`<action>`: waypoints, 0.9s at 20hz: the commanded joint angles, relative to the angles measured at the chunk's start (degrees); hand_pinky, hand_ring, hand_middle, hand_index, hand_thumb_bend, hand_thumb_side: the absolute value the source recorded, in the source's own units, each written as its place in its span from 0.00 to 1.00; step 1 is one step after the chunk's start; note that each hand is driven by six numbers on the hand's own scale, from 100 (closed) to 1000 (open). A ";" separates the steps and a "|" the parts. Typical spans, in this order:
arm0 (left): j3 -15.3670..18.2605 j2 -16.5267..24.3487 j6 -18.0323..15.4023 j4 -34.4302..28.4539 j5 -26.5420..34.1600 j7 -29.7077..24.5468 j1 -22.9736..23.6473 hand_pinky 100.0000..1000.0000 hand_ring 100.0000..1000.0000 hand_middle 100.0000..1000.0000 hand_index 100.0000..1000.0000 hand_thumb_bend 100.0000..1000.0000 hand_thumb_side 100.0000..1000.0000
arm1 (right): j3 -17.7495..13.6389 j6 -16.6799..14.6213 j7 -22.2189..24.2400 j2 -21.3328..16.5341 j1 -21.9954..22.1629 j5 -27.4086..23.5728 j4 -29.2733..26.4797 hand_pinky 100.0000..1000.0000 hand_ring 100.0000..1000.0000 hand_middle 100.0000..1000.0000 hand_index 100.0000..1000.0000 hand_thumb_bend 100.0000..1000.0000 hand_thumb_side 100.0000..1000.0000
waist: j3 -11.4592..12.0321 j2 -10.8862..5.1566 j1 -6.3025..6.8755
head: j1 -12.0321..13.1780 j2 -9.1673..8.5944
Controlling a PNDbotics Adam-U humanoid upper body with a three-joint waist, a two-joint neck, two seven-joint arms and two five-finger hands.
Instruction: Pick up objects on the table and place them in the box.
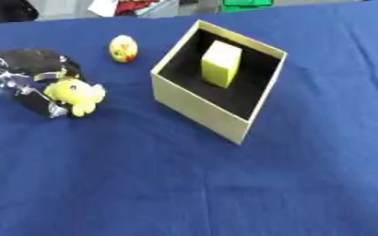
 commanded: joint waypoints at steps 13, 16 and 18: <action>0.97 2.41 1.22 -2.14 2.28 -3.96 -1.30 0.83 0.74 0.60 0.72 0.22 0.20 | -0.72 0.25 -0.47 -1.26 0.07 -0.31 -0.93 0.82 0.68 0.63 0.74 0.00 0.83 | 0.57 -2.67 0.02 | -0.71 0.64; 1.03 2.39 1.43 -2.62 3.22 -3.67 -1.40 0.79 0.70 0.55 0.68 0.17 0.19 | -0.71 0.28 -0.56 -1.24 0.07 -0.33 -0.93 0.82 0.68 0.63 0.74 0.00 0.83 | 0.67 -2.84 0.04 | -0.83 0.78; 1.13 2.35 1.87 -2.91 4.10 -3.16 -1.49 0.77 0.66 0.51 0.65 0.13 0.17 | -0.69 0.26 -0.58 -1.21 0.03 -0.37 -0.93 0.82 0.68 0.63 0.74 0.00 0.83 | 0.72 -2.93 0.05 | -0.88 0.85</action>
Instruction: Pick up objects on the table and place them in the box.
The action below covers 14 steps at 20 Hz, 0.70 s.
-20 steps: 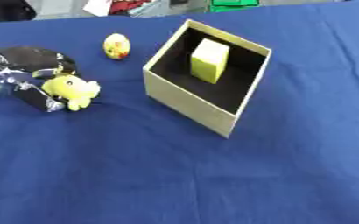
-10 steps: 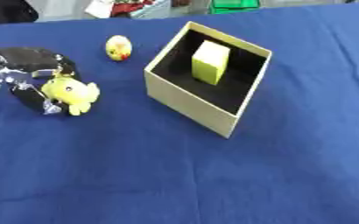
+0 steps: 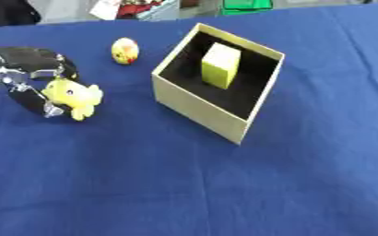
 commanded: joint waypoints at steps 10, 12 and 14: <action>1.74 1.78 2.98 -3.79 5.14 1.78 -2.60 0.72 0.59 0.46 0.60 0.03 0.16 | -0.58 -0.11 -0.33 -1.26 -0.56 -0.32 -0.93 0.82 0.68 0.63 0.74 0.00 0.82 | 0.18 -1.94 -0.04 | -0.64 0.49; 2.13 1.40 3.57 -4.54 5.67 1.81 -3.29 0.71 0.58 0.46 0.60 0.02 0.16 | -0.59 -0.15 -0.35 -1.31 -0.57 -0.29 -0.93 0.82 0.68 0.63 0.74 0.00 0.82 | 0.18 -2.00 -0.03 | -0.74 0.59; 2.44 0.81 4.28 -5.39 6.10 1.96 -4.38 0.71 0.58 0.46 0.60 0.01 0.15 | -0.64 -0.18 -0.41 -1.37 -0.62 -0.26 -0.93 0.82 0.68 0.63 0.74 0.00 0.82 | 0.19 -2.06 0.00 | -0.78 0.74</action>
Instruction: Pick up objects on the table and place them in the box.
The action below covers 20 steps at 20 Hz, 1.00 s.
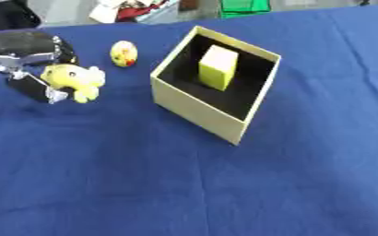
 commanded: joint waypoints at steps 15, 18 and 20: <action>0.24 -6.82 5.97 -4.62 3.07 3.84 -10.27 0.69 0.56 0.48 0.62 0.00 0.11 | -0.39 -0.17 0.00 -1.23 -1.34 -0.34 -0.93 0.82 0.68 0.63 0.74 0.00 0.82 | -0.76 -1.62 0.35 | 0.33 0.26; -0.50 -9.10 7.13 -4.69 2.98 5.21 -12.01 0.69 0.56 0.48 0.62 0.00 0.13 | -0.22 -0.24 0.18 -1.14 -1.81 -0.45 -0.93 0.82 0.68 0.63 0.74 0.00 0.82 | -1.27 -1.38 0.53 | 0.89 0.09; -0.86 -10.53 7.65 -4.32 2.87 6.39 -12.70 0.68 0.56 0.48 0.62 0.00 0.15 | -0.14 -0.31 0.30 -1.07 -2.15 -0.53 -0.93 0.82 0.68 0.63 0.74 0.00 0.82 | -1.75 -1.16 0.65 | 1.37 -0.20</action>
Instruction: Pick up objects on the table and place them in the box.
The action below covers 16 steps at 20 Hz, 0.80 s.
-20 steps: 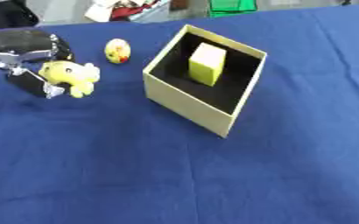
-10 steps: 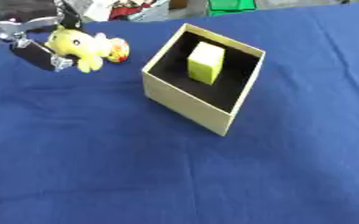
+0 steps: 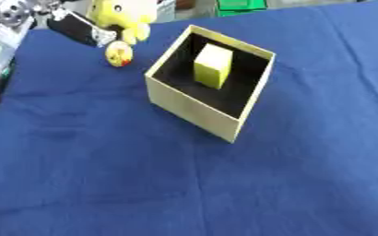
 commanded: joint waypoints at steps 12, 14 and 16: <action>-1.55 -5.90 -0.31 4.75 -1.58 6.99 -3.42 0.68 0.55 0.49 0.63 0.00 0.19 | 0.21 -0.42 0.80 -0.09 -3.24 -1.01 -0.93 0.82 0.68 0.63 0.74 0.00 0.82 | -3.48 0.51 0.59 | 3.74 -2.60; -1.45 -6.71 -0.42 5.82 -1.80 7.89 -3.53 0.68 0.55 0.49 0.63 0.00 0.20 | 0.28 -0.42 0.88 0.07 -3.49 -1.13 -0.93 0.82 0.68 0.63 0.74 0.00 0.82 | -3.87 0.78 0.68 | 3.99 -2.74; -1.43 -7.56 -0.82 6.99 -1.79 9.10 -3.65 0.68 0.55 0.49 0.63 0.00 0.21 | 0.37 -0.43 1.03 0.22 -3.73 -1.24 -0.93 0.82 0.68 0.63 0.74 0.00 0.83 | -4.17 1.00 0.77 | 4.13 -2.84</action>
